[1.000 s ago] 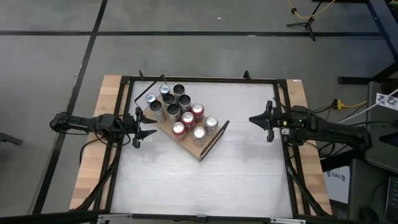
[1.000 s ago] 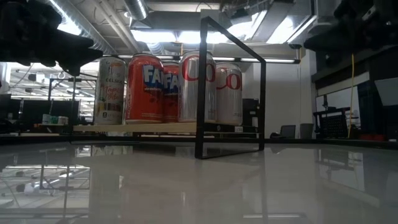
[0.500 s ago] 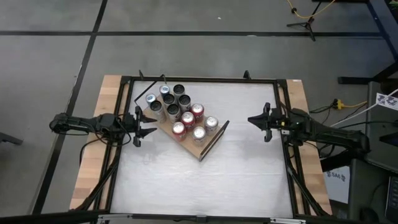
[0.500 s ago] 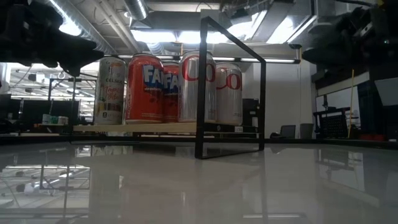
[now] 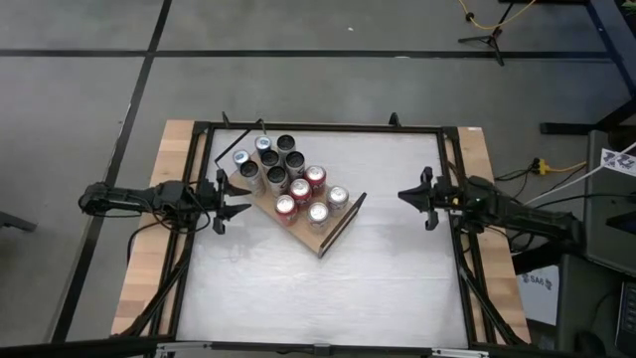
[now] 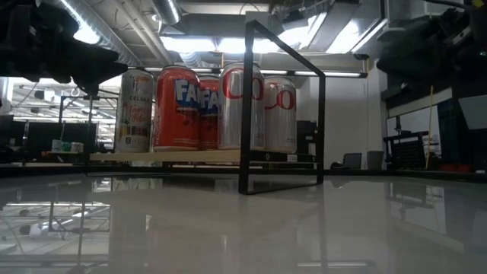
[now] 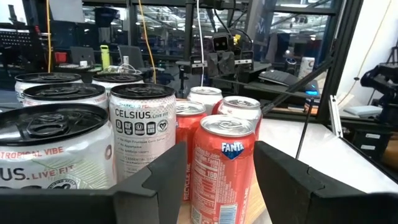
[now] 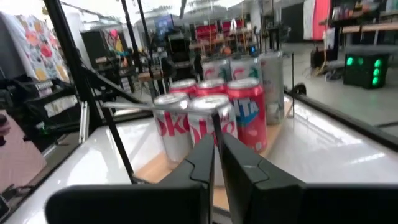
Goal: Place canned beverage on shelf
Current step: Return to Home Position
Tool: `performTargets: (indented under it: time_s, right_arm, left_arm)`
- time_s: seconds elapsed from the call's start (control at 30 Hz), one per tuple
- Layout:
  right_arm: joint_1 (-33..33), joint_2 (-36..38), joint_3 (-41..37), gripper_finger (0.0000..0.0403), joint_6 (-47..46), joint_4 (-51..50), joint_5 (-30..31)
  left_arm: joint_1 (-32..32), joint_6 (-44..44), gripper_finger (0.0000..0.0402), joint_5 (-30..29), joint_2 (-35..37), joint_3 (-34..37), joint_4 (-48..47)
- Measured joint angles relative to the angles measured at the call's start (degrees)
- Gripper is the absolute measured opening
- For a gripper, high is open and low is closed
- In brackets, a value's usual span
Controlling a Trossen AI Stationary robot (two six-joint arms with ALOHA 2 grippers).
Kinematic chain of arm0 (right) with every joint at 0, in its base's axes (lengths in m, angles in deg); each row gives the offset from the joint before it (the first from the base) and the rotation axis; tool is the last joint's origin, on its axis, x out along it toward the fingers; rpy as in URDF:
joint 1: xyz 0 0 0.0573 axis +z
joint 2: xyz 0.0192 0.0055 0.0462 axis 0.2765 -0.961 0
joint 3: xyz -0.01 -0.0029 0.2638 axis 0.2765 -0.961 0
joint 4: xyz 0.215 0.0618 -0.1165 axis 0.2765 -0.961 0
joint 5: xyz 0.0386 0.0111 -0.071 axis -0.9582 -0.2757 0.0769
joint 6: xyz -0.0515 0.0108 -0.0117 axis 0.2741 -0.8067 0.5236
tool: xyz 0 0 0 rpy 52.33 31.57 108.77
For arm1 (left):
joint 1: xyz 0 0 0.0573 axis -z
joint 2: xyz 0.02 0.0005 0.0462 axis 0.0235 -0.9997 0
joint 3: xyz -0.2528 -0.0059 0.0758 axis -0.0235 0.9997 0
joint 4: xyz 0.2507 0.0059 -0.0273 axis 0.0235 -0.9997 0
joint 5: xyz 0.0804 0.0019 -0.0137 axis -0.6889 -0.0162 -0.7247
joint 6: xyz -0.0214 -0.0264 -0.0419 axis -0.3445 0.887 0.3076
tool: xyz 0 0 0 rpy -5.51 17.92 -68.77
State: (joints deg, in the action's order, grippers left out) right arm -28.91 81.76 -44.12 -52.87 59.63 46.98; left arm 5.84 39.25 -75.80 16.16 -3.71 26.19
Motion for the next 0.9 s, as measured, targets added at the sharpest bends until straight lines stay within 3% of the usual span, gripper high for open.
performTargets:
  time_s: [0.13,0.4,0.63,0.9]
  right_arm:
    - [0.0,5.99,-0.02,0.0026,0.21,-6.5,1.73]
    - [0.0,5.77,-1.82,0.0026,1.07,-4.37,4.35]
    - [0.02,4.93,-1.88,0.0026,1.33,-5.26,11.81]
    - [0.09,2.73,-1.88,0.0026,1.47,-5.48,11.66]
  left_arm:
    - [0.0,0.0,0.0179,0.0,0.0,0.0,0.0]
    - [-0.02,-0.42,0.0179,-0.13,-0.7,-0.02,0.05]
    - [-0.02,-0.84,0.0179,0.01,-1.0,-0.02,-0.04]
    - [-0.02,-0.94,0.0179,-0.01,-0.98,-0.02,-0.02]
